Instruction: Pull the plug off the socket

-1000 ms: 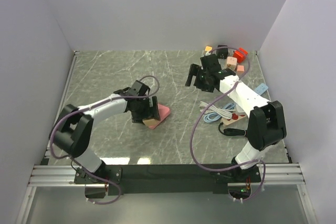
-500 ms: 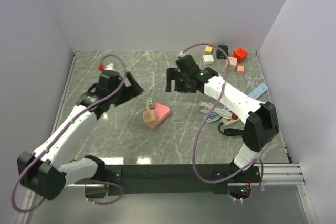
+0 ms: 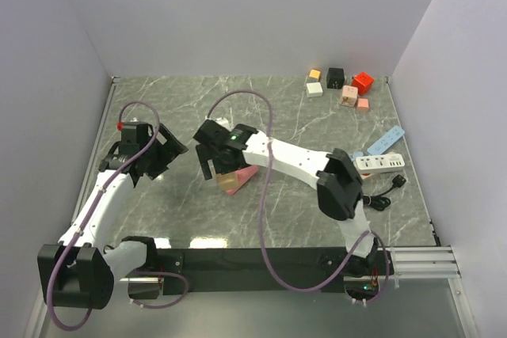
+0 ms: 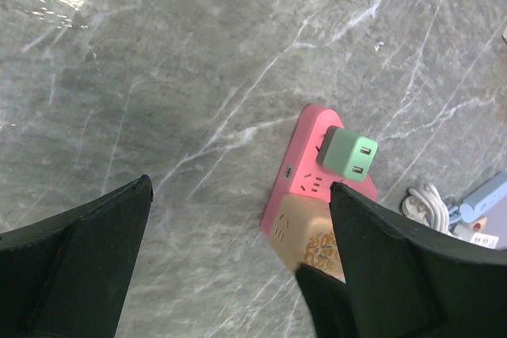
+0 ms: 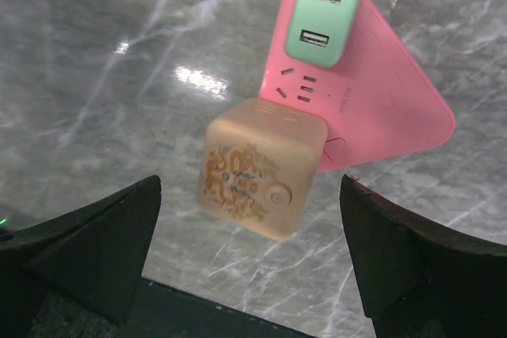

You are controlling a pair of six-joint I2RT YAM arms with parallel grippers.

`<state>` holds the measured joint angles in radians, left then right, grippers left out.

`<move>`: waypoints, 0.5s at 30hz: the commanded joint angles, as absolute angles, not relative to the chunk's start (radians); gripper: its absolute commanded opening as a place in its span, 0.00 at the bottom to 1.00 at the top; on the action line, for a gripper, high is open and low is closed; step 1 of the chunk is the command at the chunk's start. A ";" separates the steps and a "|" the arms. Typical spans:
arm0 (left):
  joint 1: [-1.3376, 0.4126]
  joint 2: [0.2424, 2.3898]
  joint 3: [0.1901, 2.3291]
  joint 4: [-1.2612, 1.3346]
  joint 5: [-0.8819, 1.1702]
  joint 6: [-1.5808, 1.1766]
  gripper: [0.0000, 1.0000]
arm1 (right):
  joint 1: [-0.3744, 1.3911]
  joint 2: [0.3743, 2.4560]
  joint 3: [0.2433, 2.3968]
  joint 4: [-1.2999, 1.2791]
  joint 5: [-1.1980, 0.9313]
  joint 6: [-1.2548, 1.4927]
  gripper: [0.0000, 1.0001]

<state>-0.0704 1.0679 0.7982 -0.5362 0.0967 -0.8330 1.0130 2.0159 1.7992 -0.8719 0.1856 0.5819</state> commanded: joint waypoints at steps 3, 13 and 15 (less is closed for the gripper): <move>-0.054 1.025 0.762 -0.492 0.163 -0.822 0.99 | 1.048 2.143 1.950 -1.055 0.354 0.640 1.00; -0.037 1.017 0.672 -0.413 0.259 -0.798 0.99 | 1.052 2.132 1.798 -0.893 0.224 0.608 0.18; -0.038 1.023 0.650 -0.350 0.336 -0.779 0.99 | 1.045 2.051 1.734 -0.814 0.159 0.582 0.00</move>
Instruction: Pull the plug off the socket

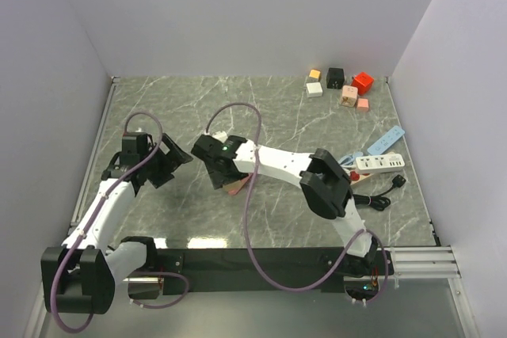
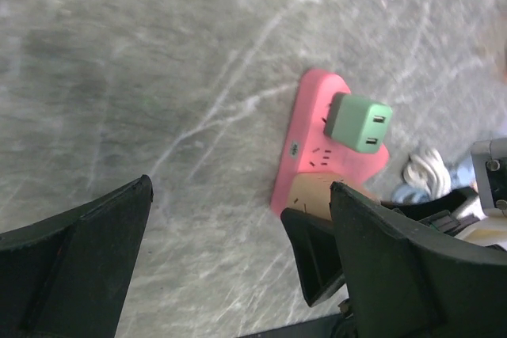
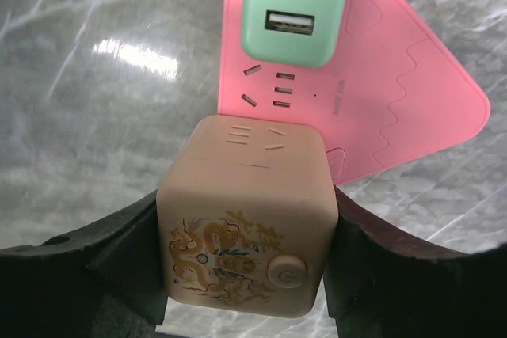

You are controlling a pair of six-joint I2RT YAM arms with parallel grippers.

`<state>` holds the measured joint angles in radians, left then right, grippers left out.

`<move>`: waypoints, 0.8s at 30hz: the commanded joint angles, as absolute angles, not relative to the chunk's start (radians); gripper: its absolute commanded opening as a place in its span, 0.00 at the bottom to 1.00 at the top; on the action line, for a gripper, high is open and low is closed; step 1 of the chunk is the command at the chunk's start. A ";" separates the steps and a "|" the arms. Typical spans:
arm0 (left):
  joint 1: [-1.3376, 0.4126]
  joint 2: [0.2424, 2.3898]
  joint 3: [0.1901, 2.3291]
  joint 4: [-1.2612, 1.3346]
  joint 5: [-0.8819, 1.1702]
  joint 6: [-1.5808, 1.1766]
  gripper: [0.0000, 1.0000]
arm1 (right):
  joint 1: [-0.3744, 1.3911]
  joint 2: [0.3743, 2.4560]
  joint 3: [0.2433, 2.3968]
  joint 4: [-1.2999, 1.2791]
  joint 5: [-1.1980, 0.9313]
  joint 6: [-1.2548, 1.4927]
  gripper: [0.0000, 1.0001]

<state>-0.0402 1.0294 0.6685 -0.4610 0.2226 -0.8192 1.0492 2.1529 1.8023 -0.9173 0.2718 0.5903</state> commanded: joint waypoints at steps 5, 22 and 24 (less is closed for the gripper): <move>-0.049 1.038 0.592 -0.171 0.518 -0.795 0.99 | 0.948 1.757 1.427 -0.445 -0.228 0.572 0.00; -0.276 1.275 0.644 -0.089 0.347 -0.969 0.99 | 0.816 1.726 1.240 -0.002 -0.531 0.759 0.00; -0.278 1.290 0.643 -0.081 0.347 -0.988 0.96 | 0.824 1.723 1.236 -0.005 -0.500 0.759 0.00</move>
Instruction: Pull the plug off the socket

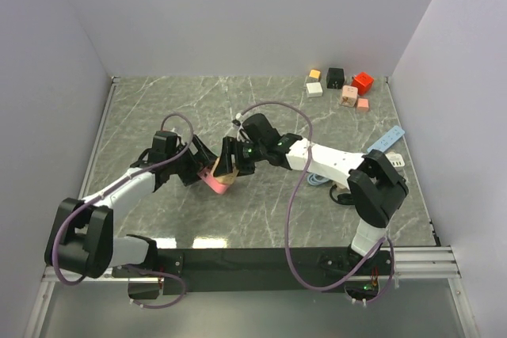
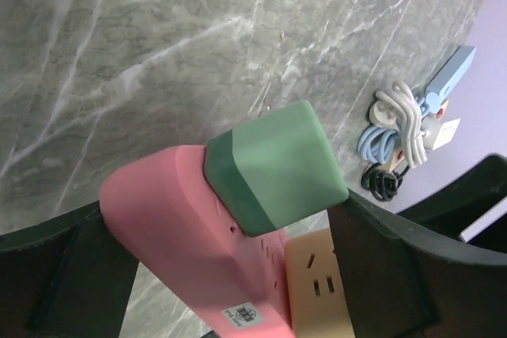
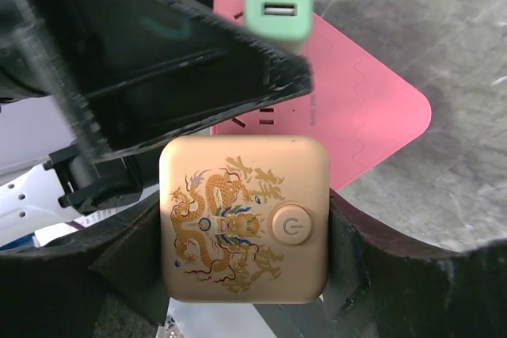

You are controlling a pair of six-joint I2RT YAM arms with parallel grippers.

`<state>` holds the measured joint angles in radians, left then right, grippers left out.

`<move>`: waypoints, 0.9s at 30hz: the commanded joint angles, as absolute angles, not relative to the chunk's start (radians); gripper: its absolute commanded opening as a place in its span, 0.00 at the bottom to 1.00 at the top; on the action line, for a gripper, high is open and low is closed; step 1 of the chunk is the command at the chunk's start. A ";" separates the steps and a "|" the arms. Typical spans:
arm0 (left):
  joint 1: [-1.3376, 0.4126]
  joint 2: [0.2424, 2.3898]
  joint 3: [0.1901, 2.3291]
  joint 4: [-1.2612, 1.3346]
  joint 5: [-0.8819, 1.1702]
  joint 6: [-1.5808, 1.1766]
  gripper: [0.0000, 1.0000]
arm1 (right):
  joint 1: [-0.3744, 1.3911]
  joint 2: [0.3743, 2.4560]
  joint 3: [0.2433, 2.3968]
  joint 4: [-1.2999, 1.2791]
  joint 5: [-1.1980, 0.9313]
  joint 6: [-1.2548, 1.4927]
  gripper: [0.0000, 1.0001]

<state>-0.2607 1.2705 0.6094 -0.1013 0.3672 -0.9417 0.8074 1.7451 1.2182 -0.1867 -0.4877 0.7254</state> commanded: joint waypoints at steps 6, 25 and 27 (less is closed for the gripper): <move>-0.314 1.359 0.667 -0.051 0.385 -1.029 0.34 | 0.871 1.721 1.241 -0.015 -0.339 0.749 0.00; -0.288 1.454 0.715 -0.192 0.192 -0.805 0.00 | 0.290 1.434 1.032 -0.104 -0.532 0.704 0.00; -0.287 1.459 0.719 -0.192 0.190 -0.796 0.01 | 0.203 1.434 1.052 -0.161 -0.529 0.675 0.00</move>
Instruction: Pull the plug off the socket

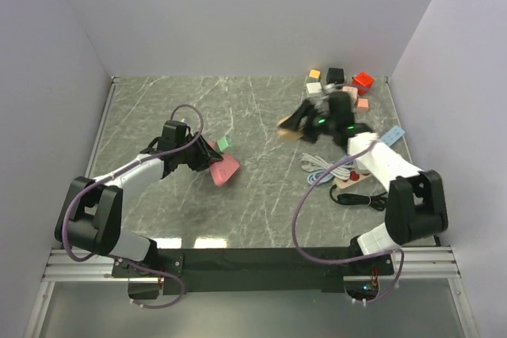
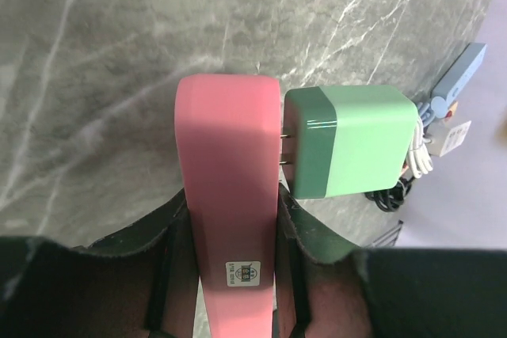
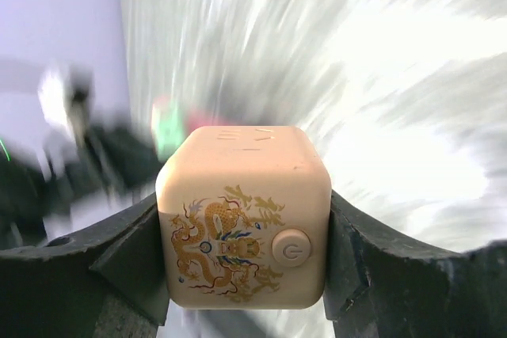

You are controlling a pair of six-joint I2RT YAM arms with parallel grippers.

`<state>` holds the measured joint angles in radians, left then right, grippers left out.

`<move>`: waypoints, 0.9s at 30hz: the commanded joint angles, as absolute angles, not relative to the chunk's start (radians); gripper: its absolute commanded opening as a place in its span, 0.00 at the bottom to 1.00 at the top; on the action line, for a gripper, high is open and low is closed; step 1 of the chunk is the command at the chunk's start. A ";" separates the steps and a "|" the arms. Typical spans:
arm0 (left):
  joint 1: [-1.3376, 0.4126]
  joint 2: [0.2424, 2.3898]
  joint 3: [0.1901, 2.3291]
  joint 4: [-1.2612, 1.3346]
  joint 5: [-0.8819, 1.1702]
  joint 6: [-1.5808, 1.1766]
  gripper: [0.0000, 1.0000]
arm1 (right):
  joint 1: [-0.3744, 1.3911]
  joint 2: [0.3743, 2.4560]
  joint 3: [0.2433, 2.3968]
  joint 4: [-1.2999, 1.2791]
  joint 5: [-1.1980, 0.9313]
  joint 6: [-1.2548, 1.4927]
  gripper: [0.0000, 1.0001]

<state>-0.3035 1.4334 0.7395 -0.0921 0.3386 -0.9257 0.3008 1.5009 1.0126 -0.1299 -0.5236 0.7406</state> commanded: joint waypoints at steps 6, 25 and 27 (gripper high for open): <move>-0.285 1.459 0.767 -0.170 0.235 -0.790 0.01 | 0.101 1.581 1.230 -0.614 -0.002 0.597 0.00; -0.296 1.506 0.818 -0.101 0.442 -0.756 0.01 | -0.038 2.035 1.531 -0.279 -0.046 1.012 0.56; -0.302 1.503 0.815 -0.101 0.443 -0.756 0.01 | -0.040 2.075 1.586 -0.239 -0.069 1.038 0.77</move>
<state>-0.2874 1.4899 0.8078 -0.1028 0.4004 -0.7788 -0.0284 2.0468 1.4990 -0.3367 -0.0483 0.9382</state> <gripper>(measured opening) 0.389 0.700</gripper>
